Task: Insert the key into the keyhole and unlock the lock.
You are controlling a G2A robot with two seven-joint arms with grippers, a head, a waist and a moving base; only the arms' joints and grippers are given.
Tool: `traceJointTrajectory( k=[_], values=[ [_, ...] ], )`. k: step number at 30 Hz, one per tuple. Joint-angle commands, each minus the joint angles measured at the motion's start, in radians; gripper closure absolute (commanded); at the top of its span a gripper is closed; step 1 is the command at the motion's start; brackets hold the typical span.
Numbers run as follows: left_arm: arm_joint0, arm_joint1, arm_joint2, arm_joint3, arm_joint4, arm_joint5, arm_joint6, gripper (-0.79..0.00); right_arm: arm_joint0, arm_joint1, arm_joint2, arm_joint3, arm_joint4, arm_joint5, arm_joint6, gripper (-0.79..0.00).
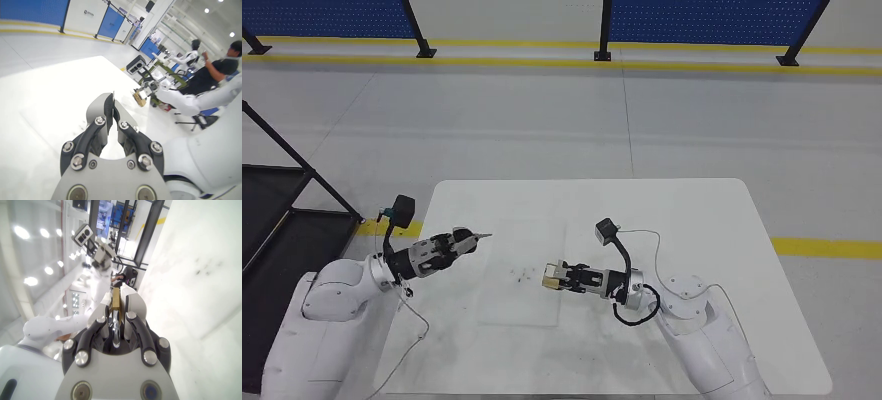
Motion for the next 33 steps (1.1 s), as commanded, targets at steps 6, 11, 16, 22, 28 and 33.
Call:
traceJointTrajectory(
  k=[6,11,16,22,28,33],
  values=[
    [-0.092,0.01,0.054,-0.074,0.539,-0.019,0.315,0.0,0.0,0.0,0.0,0.0,0.0,0.0,0.0,0.0],
    [-0.119,0.026,0.098,-0.05,0.731,-0.019,0.501,0.0,0.0,0.0,0.0,0.0,0.0,0.0,0.0,0.0],
    [-0.119,0.026,0.098,-0.05,0.731,-0.019,0.501,0.0,0.0,0.0,0.0,0.0,0.0,0.0,0.0,0.0],
    [-0.119,0.026,0.098,-0.05,0.731,-0.019,0.501,0.0,0.0,0.0,0.0,0.0,0.0,0.0,0.0,0.0],
    [-0.119,0.026,0.098,-0.05,0.731,-0.019,0.501,0.0,0.0,0.0,0.0,0.0,0.0,0.0,0.0,0.0],
    [-0.109,0.028,0.124,-0.093,0.776,-0.019,0.575,0.0,0.0,0.0,0.0,0.0,0.0,0.0,0.0,0.0]
  ],
)
